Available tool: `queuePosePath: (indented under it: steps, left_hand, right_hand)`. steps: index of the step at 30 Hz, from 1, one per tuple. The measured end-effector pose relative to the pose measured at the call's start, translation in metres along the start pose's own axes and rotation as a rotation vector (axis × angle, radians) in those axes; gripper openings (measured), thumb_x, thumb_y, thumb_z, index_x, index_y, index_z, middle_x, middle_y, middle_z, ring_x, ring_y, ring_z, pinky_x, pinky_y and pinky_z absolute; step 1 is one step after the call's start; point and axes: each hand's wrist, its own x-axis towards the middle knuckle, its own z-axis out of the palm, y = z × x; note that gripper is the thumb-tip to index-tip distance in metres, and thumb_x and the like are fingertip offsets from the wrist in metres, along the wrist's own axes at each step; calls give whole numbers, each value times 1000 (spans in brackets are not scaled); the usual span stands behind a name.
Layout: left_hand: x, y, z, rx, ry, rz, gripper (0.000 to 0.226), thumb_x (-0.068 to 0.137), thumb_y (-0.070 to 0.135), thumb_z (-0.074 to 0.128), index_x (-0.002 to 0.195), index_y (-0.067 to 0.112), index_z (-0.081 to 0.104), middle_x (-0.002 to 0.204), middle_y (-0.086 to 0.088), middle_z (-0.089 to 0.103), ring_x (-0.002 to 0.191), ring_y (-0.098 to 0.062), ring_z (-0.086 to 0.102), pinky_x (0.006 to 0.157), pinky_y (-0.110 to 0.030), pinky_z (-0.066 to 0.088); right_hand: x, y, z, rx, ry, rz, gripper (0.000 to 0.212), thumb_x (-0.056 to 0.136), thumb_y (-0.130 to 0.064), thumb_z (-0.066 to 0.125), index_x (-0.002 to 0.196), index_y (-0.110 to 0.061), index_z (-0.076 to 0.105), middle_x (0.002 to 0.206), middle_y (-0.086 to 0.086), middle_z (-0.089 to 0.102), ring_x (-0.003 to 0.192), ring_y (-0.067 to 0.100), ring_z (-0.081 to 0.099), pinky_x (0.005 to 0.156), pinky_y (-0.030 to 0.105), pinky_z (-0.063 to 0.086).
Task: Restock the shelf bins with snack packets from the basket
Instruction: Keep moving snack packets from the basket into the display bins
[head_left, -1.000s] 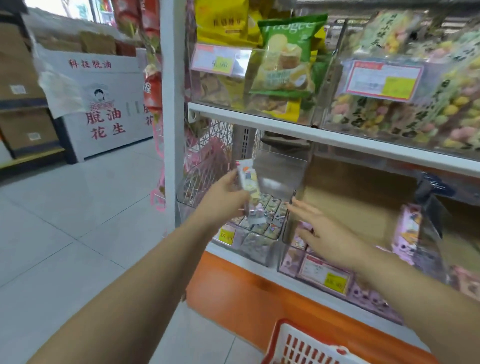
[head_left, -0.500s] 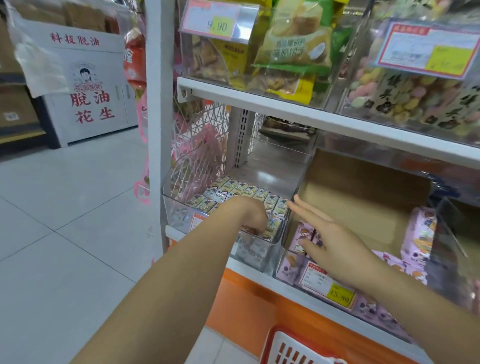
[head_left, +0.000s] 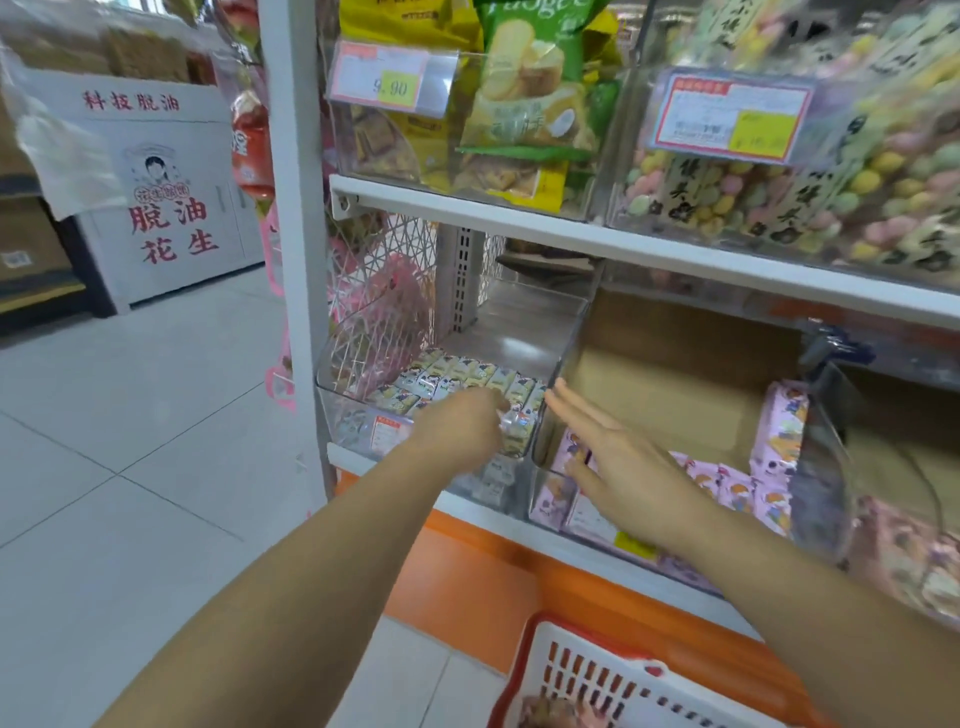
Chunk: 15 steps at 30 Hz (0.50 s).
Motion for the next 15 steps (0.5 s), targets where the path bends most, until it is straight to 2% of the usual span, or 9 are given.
queuePosePath:
  steps: [1,3,4,6,7,10,13,15]
  left_hand:
    - [-16,-1,6,-76,146,62,43,95,10,46,136,22,49,130,1,58,108,-20,59,83,-30,48]
    - [-54,-2,22,-281,424,217,38,92,9,46,127,19,57,119,2,63,107,-16,58,88,-27,44]
    - [-72,-3,33,-368,522,277,36,89,10,44,120,17,61,112,2,65,103,-14,59,86,-26,44]
    - [-105,-5,63,-427,589,321,34,86,16,41,111,15,64,102,3,66,94,-11,59,81,-24,44]
    - [-117,-7,81,-428,576,314,34,85,18,40,108,15,65,99,4,66,92,-10,59,79,-23,44]
    - [-145,-13,140,-406,427,245,37,84,23,38,104,15,67,97,3,67,91,-12,61,80,-23,45]
    - [-162,-24,199,-309,204,133,34,85,19,44,112,19,65,110,2,63,102,-19,59,84,-32,49]
    - [-169,-31,229,-245,101,96,36,84,10,51,117,20,63,123,1,55,110,-21,54,92,-33,46]
  right_hand:
    - [-9,-3,3,14,67,-37,70,94,-11,50,149,-38,17,147,-34,1,136,-1,29,106,16,28]
    - [-31,-8,10,30,232,-114,56,89,-15,49,143,-26,40,148,-19,32,131,3,38,104,14,28]
    - [-46,-11,15,41,284,-142,48,87,-18,47,135,-21,52,139,-10,50,123,5,47,100,14,31]
    - [-75,-10,29,49,269,-161,37,87,-22,45,118,-17,65,115,-3,66,105,8,54,91,15,36]
    - [-89,-7,39,55,204,-147,33,88,-22,47,114,-17,67,111,-3,68,101,9,56,90,17,39]
    - [-127,10,68,72,-25,-27,25,94,-19,54,115,-22,67,114,-7,67,102,10,61,90,24,48]
    - [-160,37,101,153,-198,179,27,96,-18,54,121,-21,63,116,-8,65,104,9,60,87,13,43]
    - [-179,55,124,188,-338,330,28,97,-16,52,124,-18,60,115,-4,62,103,10,59,89,20,44]
